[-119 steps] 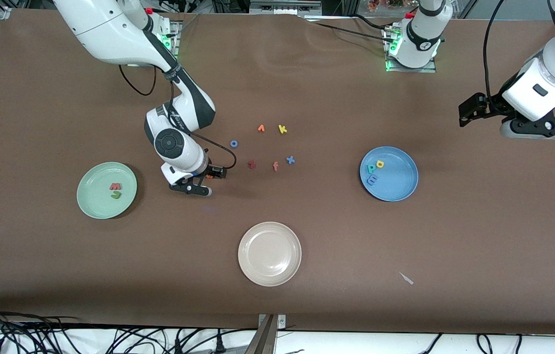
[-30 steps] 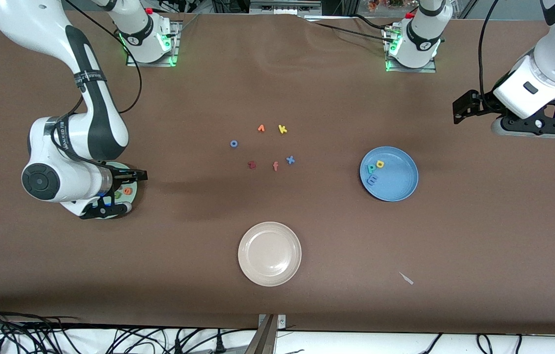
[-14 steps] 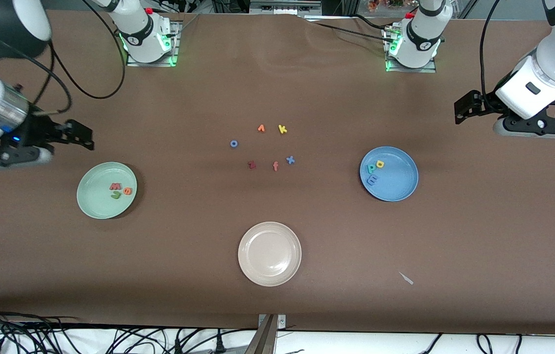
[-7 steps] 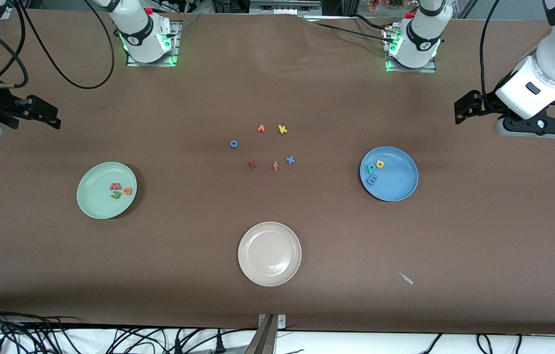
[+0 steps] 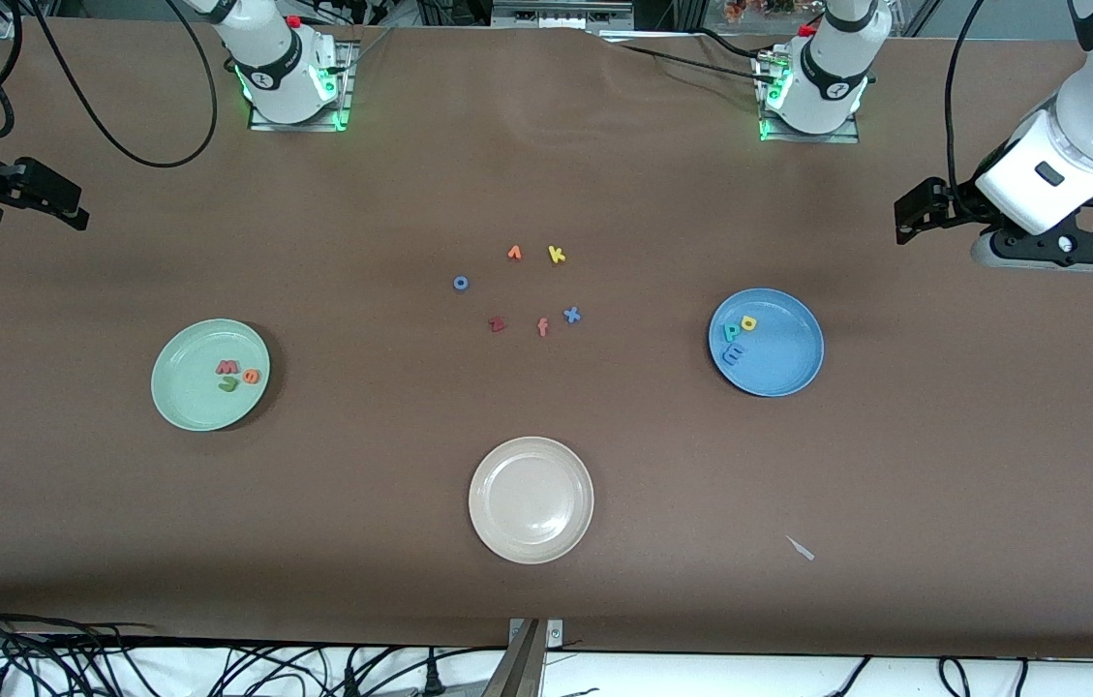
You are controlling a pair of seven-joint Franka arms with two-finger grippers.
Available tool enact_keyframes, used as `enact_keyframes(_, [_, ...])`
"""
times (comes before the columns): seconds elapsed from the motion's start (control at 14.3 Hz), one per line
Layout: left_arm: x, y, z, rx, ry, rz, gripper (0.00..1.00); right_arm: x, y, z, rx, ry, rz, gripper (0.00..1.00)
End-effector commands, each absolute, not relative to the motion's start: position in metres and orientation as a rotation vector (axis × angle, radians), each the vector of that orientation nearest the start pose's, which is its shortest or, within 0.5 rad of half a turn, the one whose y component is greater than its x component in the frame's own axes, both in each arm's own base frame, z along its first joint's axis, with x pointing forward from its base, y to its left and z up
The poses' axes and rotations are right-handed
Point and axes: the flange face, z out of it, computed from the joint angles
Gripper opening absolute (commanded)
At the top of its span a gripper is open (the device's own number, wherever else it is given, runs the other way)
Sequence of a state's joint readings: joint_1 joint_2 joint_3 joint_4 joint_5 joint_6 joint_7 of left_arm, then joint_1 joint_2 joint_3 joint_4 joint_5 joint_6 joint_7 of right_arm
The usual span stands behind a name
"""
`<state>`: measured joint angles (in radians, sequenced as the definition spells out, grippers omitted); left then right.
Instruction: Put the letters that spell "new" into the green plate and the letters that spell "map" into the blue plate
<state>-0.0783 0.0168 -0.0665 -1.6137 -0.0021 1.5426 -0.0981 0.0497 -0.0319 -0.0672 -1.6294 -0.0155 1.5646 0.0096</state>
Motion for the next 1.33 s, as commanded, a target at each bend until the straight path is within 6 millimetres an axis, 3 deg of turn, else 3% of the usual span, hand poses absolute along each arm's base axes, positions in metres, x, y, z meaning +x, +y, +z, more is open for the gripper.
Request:
enact_keyframes(0.0, [0.543, -0.080, 0.600, -3.132, 0.070, 0.159, 1.00, 0.538, -0.010, 0.617, -3.161, 0.034, 0.068, 1.00])
enact_keyframes(0.14, [0.544, -0.077, 0.599, -3.133, 0.075, 0.159, 1.00, 0.536, 0.006, 0.621, -3.176, 0.003, 0.058, 1.00])
enact_keyframes(0.42, [0.544, -0.075, 0.600, -3.133, 0.070, 0.162, 1.00, 0.532, -0.007, 0.627, -3.161, 0.044, 0.041, 1.00])
enact_keyframes(1.26, [0.547, -0.076, 0.599, -3.176, 0.074, 0.168, 1.00, 0.537, -0.005, 0.622, -3.161, 0.027, 0.056, 1.00])
